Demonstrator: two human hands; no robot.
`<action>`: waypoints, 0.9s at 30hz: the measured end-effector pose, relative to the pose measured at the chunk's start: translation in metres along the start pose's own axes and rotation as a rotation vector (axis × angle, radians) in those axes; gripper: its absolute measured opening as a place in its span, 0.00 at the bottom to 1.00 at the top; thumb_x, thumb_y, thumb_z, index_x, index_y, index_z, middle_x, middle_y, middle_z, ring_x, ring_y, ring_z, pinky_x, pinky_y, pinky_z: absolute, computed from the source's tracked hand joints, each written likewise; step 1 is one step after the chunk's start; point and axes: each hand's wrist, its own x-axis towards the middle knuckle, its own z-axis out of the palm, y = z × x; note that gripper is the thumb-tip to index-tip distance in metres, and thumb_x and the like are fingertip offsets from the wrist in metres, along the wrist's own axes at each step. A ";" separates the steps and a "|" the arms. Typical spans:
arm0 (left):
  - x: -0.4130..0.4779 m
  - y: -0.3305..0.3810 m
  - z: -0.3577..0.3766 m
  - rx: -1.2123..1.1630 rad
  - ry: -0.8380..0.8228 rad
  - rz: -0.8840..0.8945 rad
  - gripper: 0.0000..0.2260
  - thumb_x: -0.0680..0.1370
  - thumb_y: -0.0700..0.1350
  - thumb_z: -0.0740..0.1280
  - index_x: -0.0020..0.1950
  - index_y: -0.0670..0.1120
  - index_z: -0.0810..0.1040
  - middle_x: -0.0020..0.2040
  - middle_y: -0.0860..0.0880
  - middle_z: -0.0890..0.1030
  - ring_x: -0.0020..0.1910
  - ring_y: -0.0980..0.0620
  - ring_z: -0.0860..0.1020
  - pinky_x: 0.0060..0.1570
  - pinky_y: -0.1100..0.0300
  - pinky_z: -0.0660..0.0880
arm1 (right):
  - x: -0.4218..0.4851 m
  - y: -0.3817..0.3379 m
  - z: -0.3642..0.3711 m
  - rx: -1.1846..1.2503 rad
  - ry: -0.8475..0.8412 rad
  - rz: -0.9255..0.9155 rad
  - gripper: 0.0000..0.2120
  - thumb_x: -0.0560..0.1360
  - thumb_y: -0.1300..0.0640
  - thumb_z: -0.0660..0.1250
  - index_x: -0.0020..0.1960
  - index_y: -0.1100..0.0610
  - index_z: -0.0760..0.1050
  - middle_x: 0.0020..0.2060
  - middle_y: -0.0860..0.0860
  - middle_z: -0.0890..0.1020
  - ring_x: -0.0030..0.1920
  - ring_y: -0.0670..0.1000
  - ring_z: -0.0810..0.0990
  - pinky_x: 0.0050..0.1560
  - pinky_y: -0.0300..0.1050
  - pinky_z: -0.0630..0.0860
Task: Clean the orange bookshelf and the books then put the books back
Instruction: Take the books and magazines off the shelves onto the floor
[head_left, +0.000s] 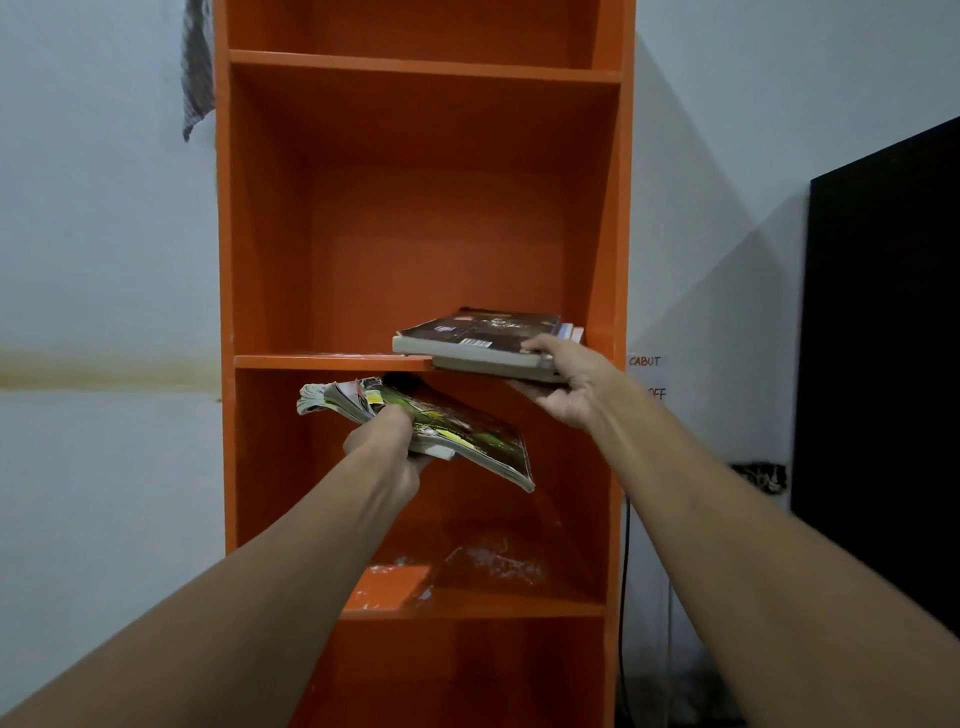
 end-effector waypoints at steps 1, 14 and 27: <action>0.001 0.000 -0.001 -0.001 -0.006 0.005 0.12 0.79 0.34 0.63 0.62 0.36 0.70 0.51 0.38 0.81 0.44 0.42 0.82 0.36 0.48 0.81 | -0.002 0.007 -0.004 0.011 -0.033 -0.004 0.14 0.72 0.68 0.71 0.53 0.64 0.70 0.54 0.65 0.76 0.52 0.60 0.81 0.45 0.58 0.82; -0.004 -0.013 -0.060 -0.049 -0.013 0.021 0.12 0.79 0.36 0.64 0.63 0.37 0.73 0.50 0.42 0.82 0.43 0.46 0.82 0.36 0.53 0.81 | -0.038 0.070 -0.010 0.096 -0.182 -0.012 0.03 0.74 0.62 0.68 0.47 0.59 0.74 0.40 0.56 0.83 0.41 0.57 0.83 0.31 0.49 0.82; -0.059 -0.060 -0.153 -0.191 -0.095 -0.031 0.12 0.80 0.40 0.64 0.62 0.38 0.74 0.52 0.43 0.84 0.41 0.50 0.85 0.31 0.57 0.80 | -0.153 0.179 -0.119 0.278 -0.105 -0.005 0.21 0.72 0.56 0.68 0.63 0.62 0.74 0.50 0.60 0.84 0.43 0.58 0.85 0.38 0.51 0.84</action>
